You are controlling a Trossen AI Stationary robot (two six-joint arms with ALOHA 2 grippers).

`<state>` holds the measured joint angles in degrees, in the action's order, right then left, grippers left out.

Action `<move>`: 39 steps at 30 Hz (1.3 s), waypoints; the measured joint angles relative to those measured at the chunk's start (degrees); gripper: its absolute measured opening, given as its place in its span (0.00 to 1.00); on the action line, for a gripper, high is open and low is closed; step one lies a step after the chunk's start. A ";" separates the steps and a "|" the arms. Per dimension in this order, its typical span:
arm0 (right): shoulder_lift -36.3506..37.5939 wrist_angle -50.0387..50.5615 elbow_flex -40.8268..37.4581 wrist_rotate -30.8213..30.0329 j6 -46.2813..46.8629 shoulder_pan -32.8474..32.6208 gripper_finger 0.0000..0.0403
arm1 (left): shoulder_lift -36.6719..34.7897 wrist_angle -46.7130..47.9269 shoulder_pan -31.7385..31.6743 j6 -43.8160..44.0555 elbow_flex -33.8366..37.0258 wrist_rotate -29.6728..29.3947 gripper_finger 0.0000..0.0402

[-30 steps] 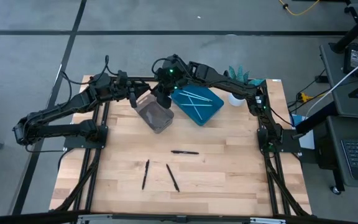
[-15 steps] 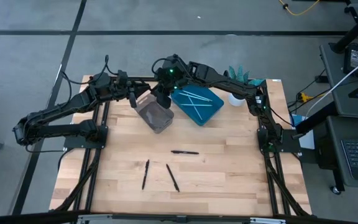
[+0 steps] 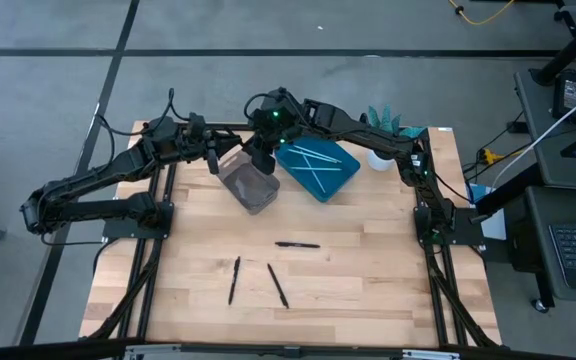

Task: Sort pens & pencils
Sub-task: Put the black pen into the black bin

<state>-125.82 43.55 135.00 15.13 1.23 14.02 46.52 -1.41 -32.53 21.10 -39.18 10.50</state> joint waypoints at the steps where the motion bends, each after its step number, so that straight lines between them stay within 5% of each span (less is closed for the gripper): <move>1: 0.00 0.01 0.00 0.01 0.00 0.00 0.09 | 0.01 0.00 0.00 0.00 0.00 0.00 0.07; 14: 0.00 -0.02 0.00 0.24 0.59 -0.07 0.21 | 0.03 -1.31 0.00 -0.07 0.00 0.63 0.07; 39: 0.00 0.06 0.00 0.18 1.56 -0.05 0.22 | -0.01 -0.90 0.00 0.90 0.00 1.25 0.07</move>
<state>-125.82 43.61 135.00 15.31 2.79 13.97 46.50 -2.31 -32.53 22.00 -39.18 11.75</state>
